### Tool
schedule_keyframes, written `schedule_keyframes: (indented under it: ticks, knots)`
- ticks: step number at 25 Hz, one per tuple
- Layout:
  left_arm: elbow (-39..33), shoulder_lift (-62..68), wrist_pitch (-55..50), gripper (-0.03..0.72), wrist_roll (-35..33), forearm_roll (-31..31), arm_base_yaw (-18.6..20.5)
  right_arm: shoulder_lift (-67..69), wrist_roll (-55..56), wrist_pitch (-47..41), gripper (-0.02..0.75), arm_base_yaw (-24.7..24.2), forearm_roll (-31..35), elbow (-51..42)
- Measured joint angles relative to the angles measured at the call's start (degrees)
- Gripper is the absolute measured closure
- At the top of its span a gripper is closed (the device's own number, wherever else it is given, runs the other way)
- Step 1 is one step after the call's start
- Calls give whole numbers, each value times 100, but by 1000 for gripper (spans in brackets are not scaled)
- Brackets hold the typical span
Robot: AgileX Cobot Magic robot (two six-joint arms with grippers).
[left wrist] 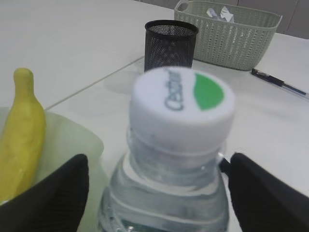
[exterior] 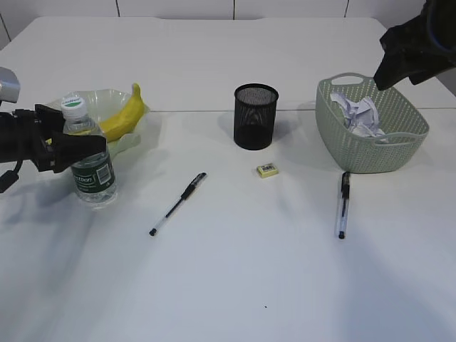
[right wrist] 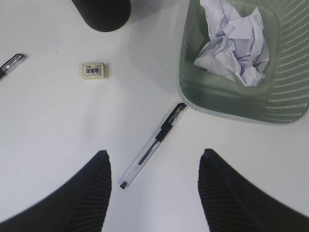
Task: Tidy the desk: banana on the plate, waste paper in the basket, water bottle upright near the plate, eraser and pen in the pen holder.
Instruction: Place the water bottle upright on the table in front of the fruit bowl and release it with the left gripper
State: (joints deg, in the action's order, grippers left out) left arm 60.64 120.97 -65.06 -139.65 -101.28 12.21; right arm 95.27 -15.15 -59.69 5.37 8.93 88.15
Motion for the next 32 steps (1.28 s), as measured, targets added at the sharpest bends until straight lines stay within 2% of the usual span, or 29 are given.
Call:
schedule_keyframes:
  ticks: [22,27,32]
  knots:
    - [0,-848,-53,17,71,-71,0,0,0,-22,307,0,0,0]
    - [0,-1316,-69,19,258,-71,0,0,0,-32,307,0,0,0]
    - [0,-2007,-115,24,857,-60,0,0,0,-32,307,0,0,0]
